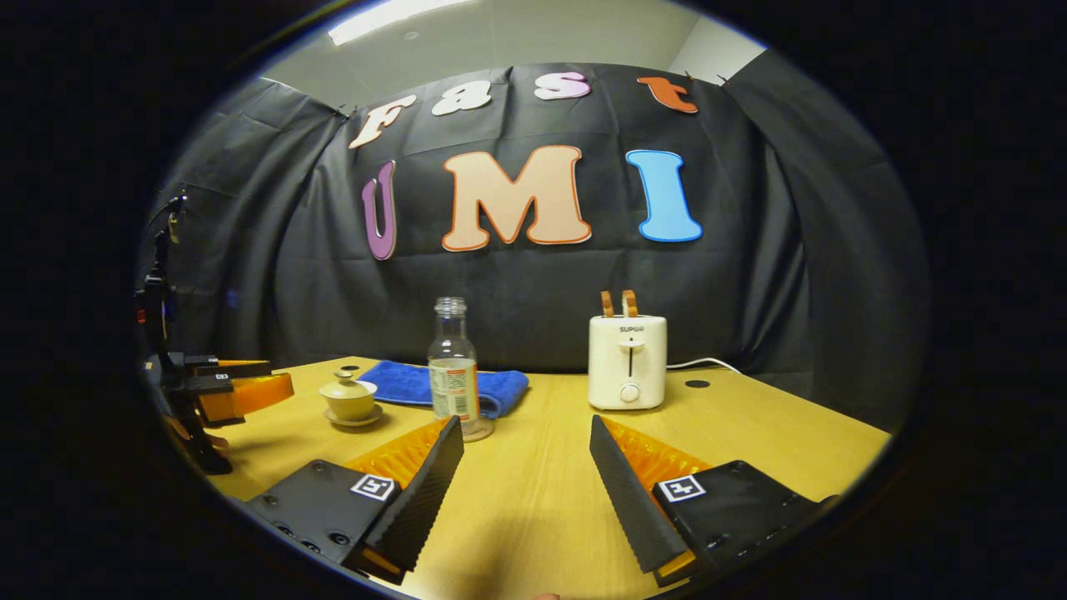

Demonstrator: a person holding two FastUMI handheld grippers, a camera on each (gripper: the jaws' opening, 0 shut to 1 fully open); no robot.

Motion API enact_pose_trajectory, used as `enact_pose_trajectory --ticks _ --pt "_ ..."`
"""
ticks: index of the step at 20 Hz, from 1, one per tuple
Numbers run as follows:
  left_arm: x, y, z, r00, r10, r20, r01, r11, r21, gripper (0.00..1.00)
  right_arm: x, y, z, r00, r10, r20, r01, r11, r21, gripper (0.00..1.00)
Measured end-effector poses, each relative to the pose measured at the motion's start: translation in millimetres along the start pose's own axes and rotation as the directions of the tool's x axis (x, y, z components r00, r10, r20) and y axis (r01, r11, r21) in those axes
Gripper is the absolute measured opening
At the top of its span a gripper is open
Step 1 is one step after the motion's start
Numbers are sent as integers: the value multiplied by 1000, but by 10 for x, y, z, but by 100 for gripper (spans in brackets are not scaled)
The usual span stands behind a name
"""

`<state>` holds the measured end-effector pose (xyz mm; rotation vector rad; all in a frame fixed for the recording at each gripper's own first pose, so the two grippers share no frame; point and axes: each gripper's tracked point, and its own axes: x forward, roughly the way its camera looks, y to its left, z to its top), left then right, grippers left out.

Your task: Open the teacup lid with one hand, grasp the water bottle and pour water into the teacup with the other hand; after pouring, place the water bottle on the coaster and then close the teacup lid.

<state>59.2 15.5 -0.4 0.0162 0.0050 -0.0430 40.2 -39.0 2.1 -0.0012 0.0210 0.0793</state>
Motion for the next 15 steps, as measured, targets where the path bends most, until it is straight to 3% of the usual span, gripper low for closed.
enact_pose_trajectory --ticks 1,2,3,5,6,8,9,15 --pt "-112 -25 6 1000 8 0 -8 1000 0 76 -46 80 2 1000 14 -1 -14 1000 1 93" --pt "-200 -38 10 1000 16 2 -16 1000 1 80 -89 146 -3 1000 24 -2 -24 1000 1 97" --pt "-284 -46 4 1000 26 0 -26 1000 -3 82 -136 203 10 999 34 0 -34 999 1 93" --pt "-457 -23 22 998 55 2 -55 998 -9 88 -222 293 6 999 49 1 -49 999 1 97" --pt "-484 -17 -2 998 64 2 -64 998 -13 99 -270 340 10 998 60 -2 -60 998 2 93" --pt "-558 -68 -7 998 57 1 -57 998 -11 96 -349 380 8 998 67 -2 -67 998 3 97" --pt "-597 -66 -5 998 60 3 -60 998 -11 96 -381 403 14 997 72 -1 -72 997 3 93" --pt "-712 -155 3 999 43 5 -43 999 0 97 -542 439 18 998 67 -2 -67 998 3 98"
